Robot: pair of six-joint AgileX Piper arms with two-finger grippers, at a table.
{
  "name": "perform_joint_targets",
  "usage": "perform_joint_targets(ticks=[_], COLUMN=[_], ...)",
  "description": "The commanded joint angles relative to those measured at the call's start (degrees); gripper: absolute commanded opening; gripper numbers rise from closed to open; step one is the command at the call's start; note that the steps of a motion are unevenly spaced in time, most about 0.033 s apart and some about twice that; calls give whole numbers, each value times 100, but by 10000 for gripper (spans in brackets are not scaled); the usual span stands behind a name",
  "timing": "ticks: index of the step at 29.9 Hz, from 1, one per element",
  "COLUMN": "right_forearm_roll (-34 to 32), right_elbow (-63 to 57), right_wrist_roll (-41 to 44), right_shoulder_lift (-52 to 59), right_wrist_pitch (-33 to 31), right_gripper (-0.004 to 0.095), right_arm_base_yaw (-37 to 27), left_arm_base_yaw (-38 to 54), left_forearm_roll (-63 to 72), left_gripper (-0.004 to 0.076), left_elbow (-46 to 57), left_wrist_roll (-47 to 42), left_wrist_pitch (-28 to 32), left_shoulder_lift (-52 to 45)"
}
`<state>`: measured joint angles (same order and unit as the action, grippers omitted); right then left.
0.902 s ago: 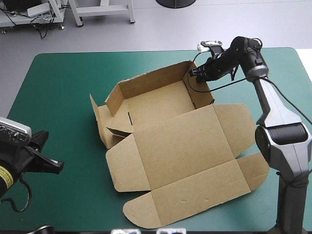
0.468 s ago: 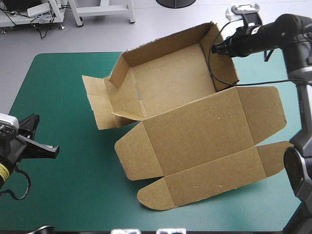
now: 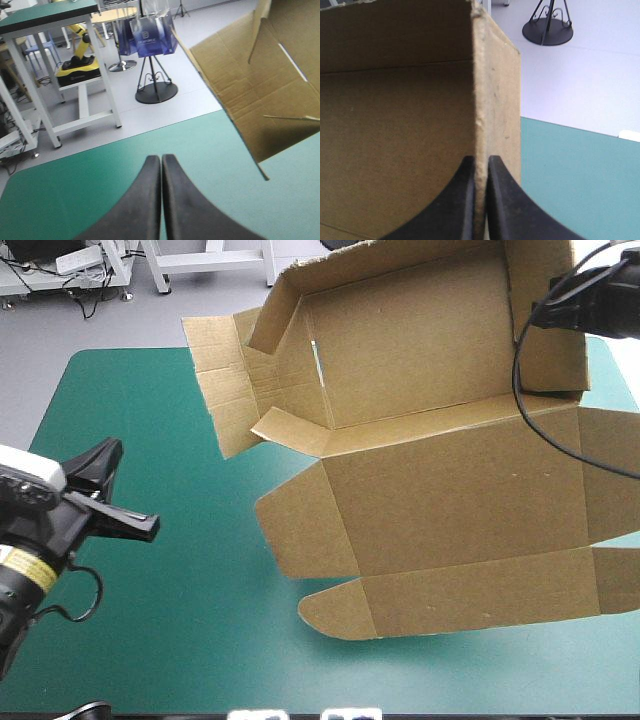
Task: Fold the box
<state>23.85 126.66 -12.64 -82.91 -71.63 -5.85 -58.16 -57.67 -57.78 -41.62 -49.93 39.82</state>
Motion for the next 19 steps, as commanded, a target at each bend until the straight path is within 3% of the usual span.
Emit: perform_joint_targets(ticks=[1,4,9,19], right_forearm_roll=[245,32,-901,-1887], right_elbow=[88,-124,-698,-1504], right_wrist_roll=[19,19,248,592], right_shoulder_lift=[527,865,1525,2357], right_wrist_pitch=[-28,-28,-28,-28], right_gripper=[0,0,0,-3], right_arm_base_yaw=[-84,-92,-92,-92], left_arm_base_yaw=[-13,-13,-13,-13], left_forearm_roll=[-306,-278,-147,976], left_gripper=[-3,-3,15,15], left_elbow=[-271,-556,-1295,-2637], left_wrist_roll=[-246,-225,-289,-96], left_wrist_pitch=[735,1083,1731,3677], left_shoulder_lift=[496,1047,1900,3082])
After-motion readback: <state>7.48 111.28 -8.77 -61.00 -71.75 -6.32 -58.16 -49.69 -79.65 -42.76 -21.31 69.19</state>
